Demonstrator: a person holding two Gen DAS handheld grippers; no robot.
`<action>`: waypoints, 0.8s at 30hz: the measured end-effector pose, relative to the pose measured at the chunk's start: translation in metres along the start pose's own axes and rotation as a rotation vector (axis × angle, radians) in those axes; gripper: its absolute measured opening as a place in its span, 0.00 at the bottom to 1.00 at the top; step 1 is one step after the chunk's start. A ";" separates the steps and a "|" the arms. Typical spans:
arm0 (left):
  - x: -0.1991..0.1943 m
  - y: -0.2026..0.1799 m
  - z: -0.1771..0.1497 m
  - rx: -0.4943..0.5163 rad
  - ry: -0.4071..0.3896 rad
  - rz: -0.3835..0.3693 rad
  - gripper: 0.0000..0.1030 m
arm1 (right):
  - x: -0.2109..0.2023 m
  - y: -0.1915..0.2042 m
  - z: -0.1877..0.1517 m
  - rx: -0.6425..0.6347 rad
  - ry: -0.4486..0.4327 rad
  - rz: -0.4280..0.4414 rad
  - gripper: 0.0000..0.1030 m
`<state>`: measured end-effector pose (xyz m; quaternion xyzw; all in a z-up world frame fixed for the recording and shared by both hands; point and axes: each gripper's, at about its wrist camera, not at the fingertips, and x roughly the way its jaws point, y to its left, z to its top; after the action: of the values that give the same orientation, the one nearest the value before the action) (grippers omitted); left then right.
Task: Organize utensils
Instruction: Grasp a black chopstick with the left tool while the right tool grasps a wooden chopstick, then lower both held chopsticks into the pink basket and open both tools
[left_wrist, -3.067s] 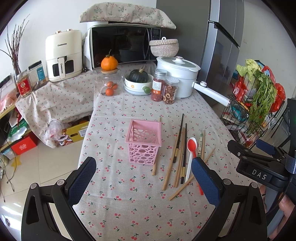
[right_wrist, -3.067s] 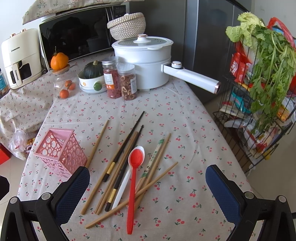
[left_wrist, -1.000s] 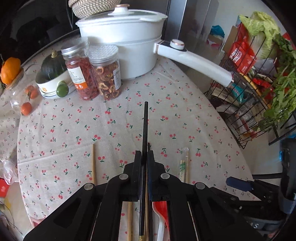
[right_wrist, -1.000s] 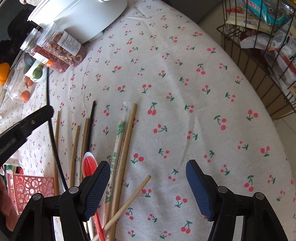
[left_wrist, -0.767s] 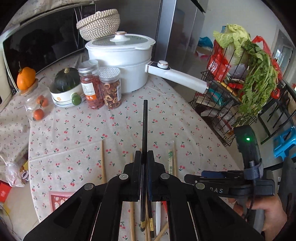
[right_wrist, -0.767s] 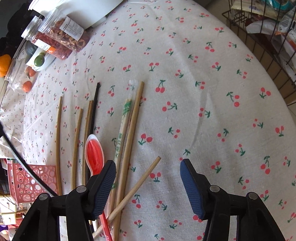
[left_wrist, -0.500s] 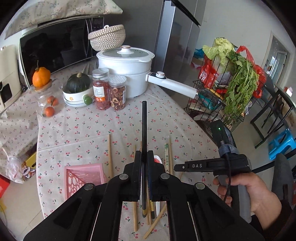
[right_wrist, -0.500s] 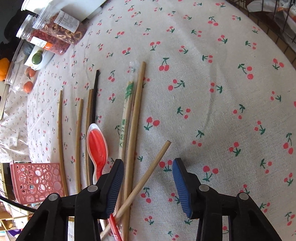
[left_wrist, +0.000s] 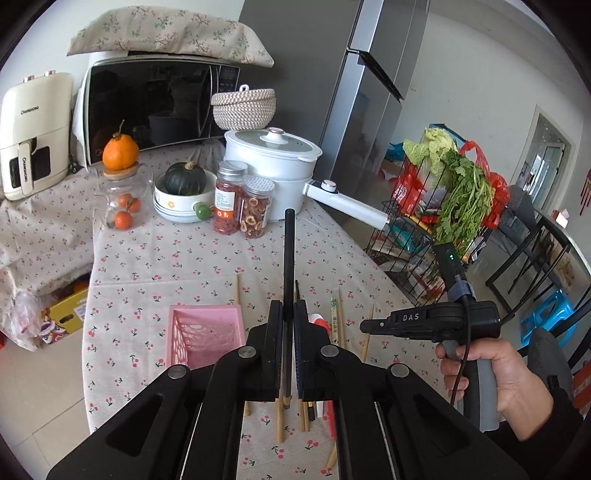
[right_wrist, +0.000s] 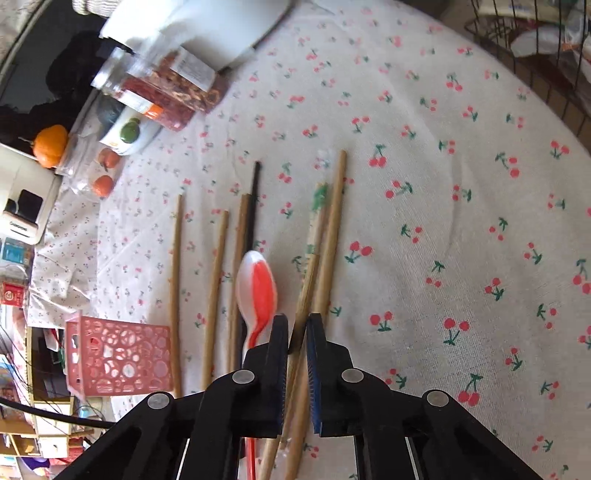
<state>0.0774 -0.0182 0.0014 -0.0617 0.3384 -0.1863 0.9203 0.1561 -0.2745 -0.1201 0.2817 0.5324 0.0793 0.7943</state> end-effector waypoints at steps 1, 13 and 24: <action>-0.007 0.002 0.001 -0.010 -0.014 -0.011 0.05 | -0.011 0.007 -0.002 -0.026 -0.027 0.008 0.07; -0.097 0.004 0.029 0.005 -0.291 -0.019 0.05 | -0.123 0.102 -0.040 -0.370 -0.382 0.016 0.05; -0.075 0.040 0.044 0.002 -0.326 0.119 0.05 | -0.161 0.164 -0.030 -0.389 -0.524 0.226 0.05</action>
<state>0.0649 0.0473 0.0703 -0.0704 0.1874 -0.1194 0.9724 0.0903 -0.1960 0.0882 0.1927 0.2508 0.1918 0.9291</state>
